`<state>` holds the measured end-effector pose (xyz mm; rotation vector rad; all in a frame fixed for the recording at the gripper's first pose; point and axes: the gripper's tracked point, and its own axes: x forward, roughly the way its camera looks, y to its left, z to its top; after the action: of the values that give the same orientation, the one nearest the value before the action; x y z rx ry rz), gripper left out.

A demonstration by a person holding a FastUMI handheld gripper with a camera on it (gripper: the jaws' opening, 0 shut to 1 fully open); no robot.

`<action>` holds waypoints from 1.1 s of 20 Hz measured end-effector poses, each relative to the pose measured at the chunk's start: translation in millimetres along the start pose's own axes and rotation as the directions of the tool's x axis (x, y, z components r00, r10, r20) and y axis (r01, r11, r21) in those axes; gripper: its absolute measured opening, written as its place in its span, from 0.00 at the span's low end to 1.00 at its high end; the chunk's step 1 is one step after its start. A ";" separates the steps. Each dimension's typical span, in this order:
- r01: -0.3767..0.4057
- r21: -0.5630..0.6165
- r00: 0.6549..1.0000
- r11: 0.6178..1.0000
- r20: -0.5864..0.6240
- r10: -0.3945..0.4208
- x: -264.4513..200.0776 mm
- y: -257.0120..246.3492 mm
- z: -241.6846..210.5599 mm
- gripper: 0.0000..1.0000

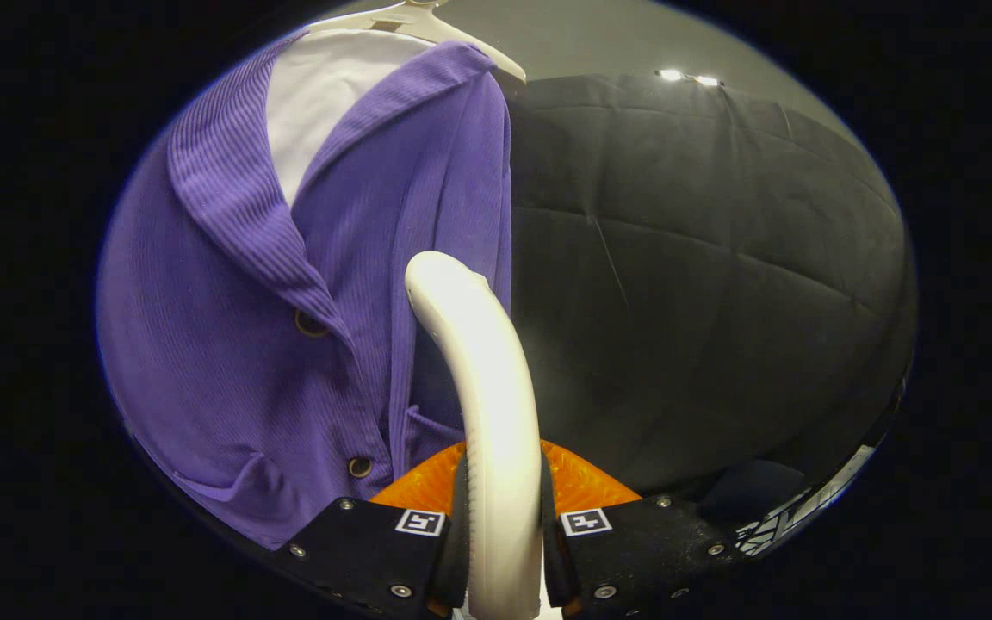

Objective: Iron the clothes twice with a garment steamer, once on the left side and once on the right side.

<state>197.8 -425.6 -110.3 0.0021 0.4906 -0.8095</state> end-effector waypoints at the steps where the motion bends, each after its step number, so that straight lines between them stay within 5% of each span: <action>1: -0.004 -0.002 1.000 1.000 -0.015 0.004 3.7 -0.2 -5.5 0.34; 10: -0.012 -0.048 0.990 0.999 -0.140 0.005 26.9 2.9 -72.0 0.35; 22: -0.021 -0.112 0.959 0.993 -0.283 -0.011 28.0 1.0 -88.6 0.34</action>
<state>177.7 -427.8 -201.0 0.0135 0.8077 -0.7787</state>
